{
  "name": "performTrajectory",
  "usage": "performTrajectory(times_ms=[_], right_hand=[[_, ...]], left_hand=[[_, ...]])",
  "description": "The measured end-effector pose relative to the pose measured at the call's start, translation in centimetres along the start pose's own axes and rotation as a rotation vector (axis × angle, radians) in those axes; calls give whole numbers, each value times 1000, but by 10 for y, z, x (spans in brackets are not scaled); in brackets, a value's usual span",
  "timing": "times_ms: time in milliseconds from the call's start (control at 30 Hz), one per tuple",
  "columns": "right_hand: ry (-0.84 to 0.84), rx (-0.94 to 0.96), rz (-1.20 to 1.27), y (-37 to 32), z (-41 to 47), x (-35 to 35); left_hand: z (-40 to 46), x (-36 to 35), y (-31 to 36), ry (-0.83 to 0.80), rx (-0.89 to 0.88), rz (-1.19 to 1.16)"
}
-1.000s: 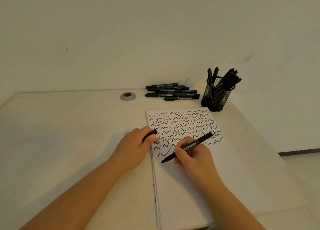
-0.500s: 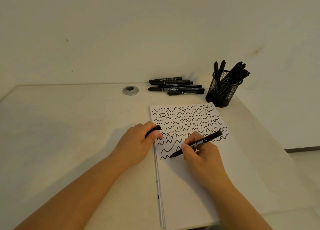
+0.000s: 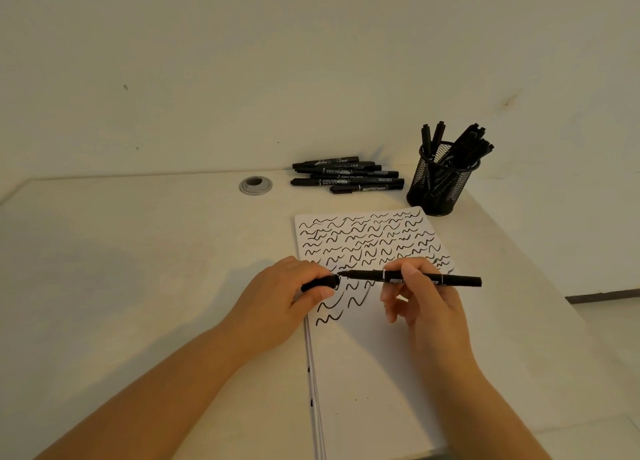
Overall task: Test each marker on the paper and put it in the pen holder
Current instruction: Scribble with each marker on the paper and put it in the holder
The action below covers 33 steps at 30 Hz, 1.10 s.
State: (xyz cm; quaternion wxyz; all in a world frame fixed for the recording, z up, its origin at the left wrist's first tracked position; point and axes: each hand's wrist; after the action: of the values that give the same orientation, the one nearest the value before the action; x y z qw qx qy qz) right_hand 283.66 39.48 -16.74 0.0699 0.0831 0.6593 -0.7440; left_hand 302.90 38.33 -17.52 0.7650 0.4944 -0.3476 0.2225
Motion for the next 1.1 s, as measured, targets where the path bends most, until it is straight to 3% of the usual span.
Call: performTrajectory(times_ms=[400, 667, 1100], right_hand=[[17, -37, -15, 2, 2, 0], [-121, 22, -187, 2, -5, -6], [-222, 56, -71, 4, -8, -5]], left_hand=[[1, 3, 5, 10, -28, -3], [-2, 1, 13, -15, -90, -7], [-7, 0, 19, -75, -33, -188]])
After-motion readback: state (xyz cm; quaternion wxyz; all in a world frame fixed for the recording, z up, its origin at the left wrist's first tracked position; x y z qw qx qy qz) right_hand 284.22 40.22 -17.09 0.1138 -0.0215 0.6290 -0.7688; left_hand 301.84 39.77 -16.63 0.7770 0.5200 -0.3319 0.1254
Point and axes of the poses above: each hand's wrist, its own z-axis towards the middle knuckle, its own x-axis out of the back of the hand, y = z × x
